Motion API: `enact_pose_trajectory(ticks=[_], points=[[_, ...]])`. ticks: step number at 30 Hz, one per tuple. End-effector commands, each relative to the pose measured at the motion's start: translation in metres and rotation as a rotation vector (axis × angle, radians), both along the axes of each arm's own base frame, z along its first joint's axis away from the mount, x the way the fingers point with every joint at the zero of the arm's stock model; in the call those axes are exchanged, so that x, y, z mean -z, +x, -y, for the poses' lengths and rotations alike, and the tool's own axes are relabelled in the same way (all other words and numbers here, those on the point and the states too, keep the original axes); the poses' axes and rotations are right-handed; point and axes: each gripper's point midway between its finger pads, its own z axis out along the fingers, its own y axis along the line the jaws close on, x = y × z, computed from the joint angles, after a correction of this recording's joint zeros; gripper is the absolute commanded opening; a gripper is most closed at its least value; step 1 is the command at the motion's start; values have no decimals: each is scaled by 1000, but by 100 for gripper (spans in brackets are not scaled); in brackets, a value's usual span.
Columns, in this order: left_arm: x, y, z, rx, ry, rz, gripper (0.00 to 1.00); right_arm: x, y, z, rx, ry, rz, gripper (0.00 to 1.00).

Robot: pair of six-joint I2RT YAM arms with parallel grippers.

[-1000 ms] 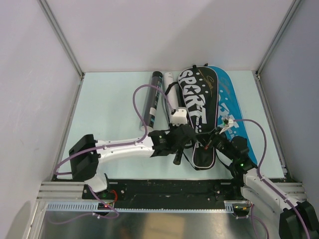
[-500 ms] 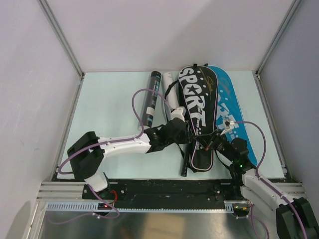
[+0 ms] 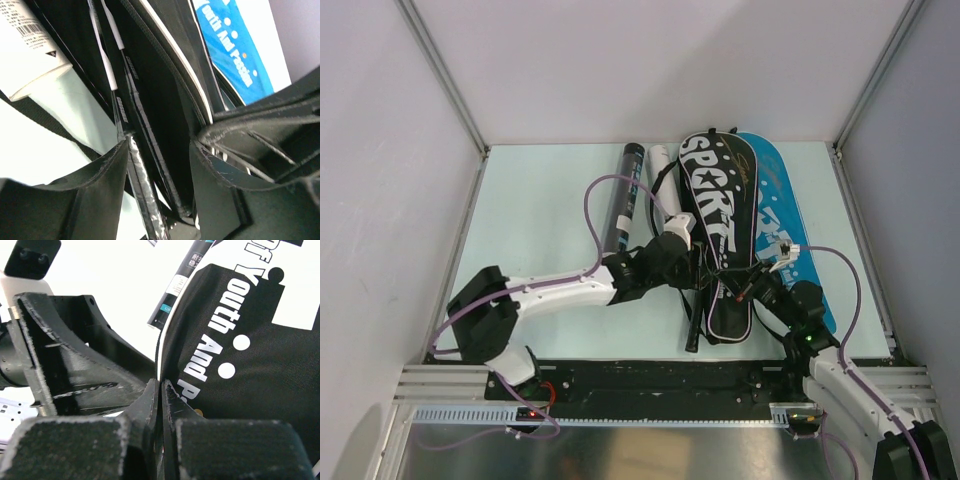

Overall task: Pack up the badminton gear
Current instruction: Place the racket in the racket bag.

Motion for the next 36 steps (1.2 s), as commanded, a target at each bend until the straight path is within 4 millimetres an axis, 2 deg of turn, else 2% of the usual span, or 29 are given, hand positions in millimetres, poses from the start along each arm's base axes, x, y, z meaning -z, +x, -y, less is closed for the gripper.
enact_pose_trajectory(ticks=[1,7,13,19,21,23,24,27,29,30,36], points=[[-29,-22,-7,127,-21,20,57,-25,-2,1,-6,49,71,0],[12,-36,-11,146,36,-85,58,-32,-5,-1,-21,63,90,0],[44,-19,-2,100,114,-90,58,-32,-6,-2,-30,67,90,0],[66,-7,2,51,171,-97,58,-34,-7,-1,-26,66,94,0],[74,-6,4,46,185,-109,56,-34,-7,0,-23,67,93,0],[77,-6,4,36,189,-117,51,-34,-7,-1,-24,68,92,0],[76,-5,5,31,183,-117,46,-34,-7,-1,-24,67,91,0],[64,-2,9,18,156,-108,24,-32,-7,-1,-26,67,86,0],[52,1,11,2,127,-97,9,-30,-8,-2,-28,67,85,0],[43,3,11,-14,110,-89,5,-29,-9,-2,-30,66,83,0],[13,17,1,-167,3,-101,0,-24,-12,-5,-39,67,71,0]])
